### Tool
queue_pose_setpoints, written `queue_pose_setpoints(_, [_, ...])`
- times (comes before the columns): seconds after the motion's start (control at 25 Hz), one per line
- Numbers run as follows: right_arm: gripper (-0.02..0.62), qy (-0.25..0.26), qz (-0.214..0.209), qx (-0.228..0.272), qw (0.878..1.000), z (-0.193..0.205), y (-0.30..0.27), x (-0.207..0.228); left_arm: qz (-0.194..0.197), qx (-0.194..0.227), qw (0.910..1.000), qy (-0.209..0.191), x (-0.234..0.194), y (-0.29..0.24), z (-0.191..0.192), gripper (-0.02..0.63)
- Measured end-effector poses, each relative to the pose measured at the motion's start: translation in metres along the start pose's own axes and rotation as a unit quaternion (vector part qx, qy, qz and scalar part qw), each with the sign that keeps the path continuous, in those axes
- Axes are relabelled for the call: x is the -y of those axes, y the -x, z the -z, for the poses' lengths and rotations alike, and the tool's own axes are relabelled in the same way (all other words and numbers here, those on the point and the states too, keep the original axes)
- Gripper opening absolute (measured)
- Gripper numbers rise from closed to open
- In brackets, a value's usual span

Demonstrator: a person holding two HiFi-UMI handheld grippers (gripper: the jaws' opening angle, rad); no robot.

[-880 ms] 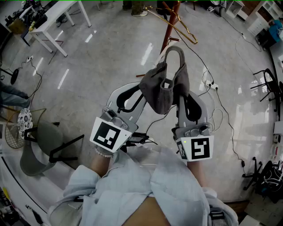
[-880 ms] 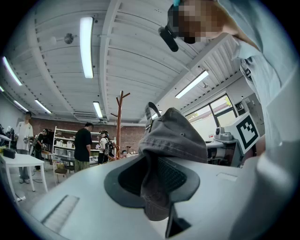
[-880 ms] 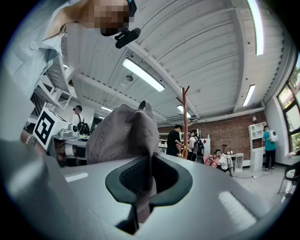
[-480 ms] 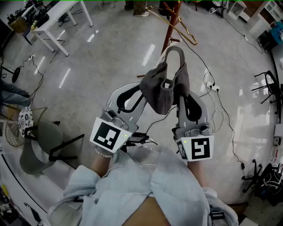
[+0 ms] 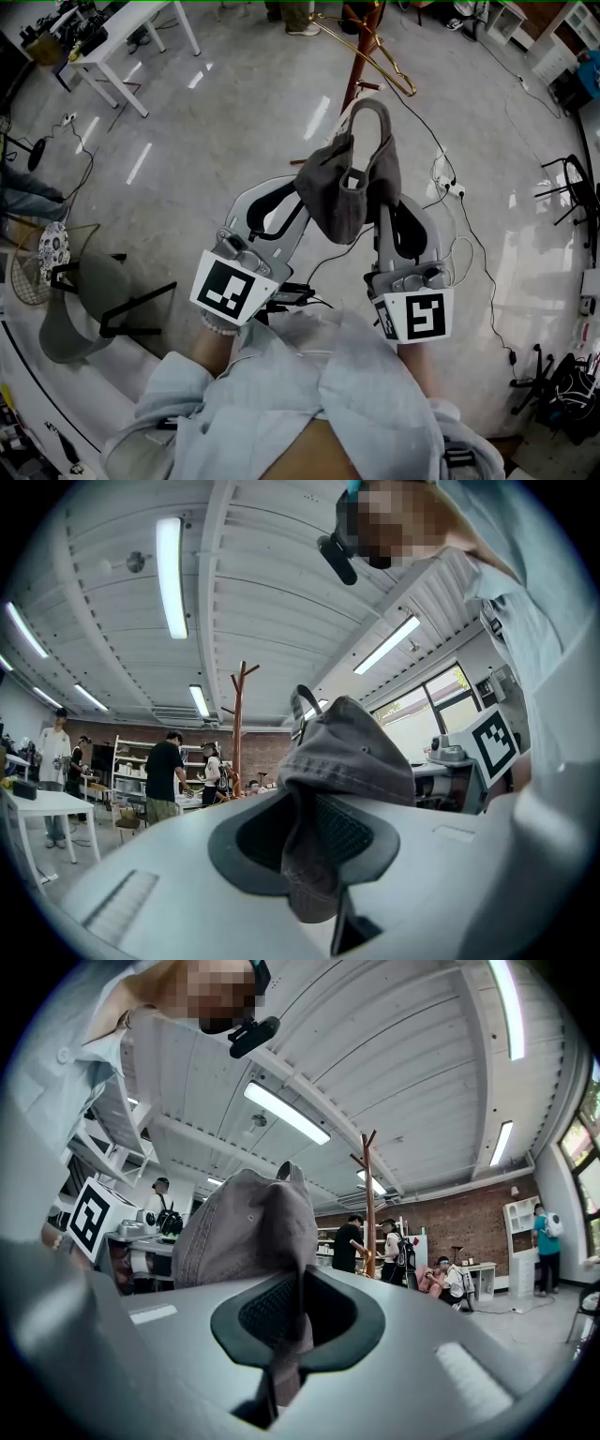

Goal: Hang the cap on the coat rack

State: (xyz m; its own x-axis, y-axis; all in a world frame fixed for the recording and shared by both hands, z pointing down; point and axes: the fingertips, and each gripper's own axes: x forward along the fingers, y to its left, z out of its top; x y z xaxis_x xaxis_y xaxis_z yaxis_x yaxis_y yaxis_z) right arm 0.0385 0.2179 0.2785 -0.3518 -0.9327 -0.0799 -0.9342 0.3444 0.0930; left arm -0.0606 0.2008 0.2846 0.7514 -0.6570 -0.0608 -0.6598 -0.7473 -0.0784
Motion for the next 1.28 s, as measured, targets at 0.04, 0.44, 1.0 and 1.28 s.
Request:
queue_pose_setpoints(0.04, [0.017, -0.001, 0.0, 0.0, 1.0, 0.0, 0.002, 0.002, -0.001, 0.0, 1.0, 0.0, 0.003, -0.001, 0.0, 0.074])
queue_pose_setpoints(0.44, [0.017, -0.004, -0.005, 0.004, 1.0, 0.002, 0.025, 0.017, -0.009, 0.0, 1.0, -0.002, 0.03, -0.007, 0.002, 0.074])
queue_pose_setpoints(1.0, [0.017, -0.013, -0.007, 0.01, 1.0, 0.007, 0.032, 0.032, -0.013, 0.001, 0.9999, -0.003, 0.045, -0.016, 0.003, 0.074])
queue_pose_setpoints(1.28, [0.017, -0.015, 0.001, 0.015, 1.0, 0.011, 0.019, 0.038, -0.009, 0.007, 0.9999, -0.008, 0.034, -0.028, 0.005, 0.074])
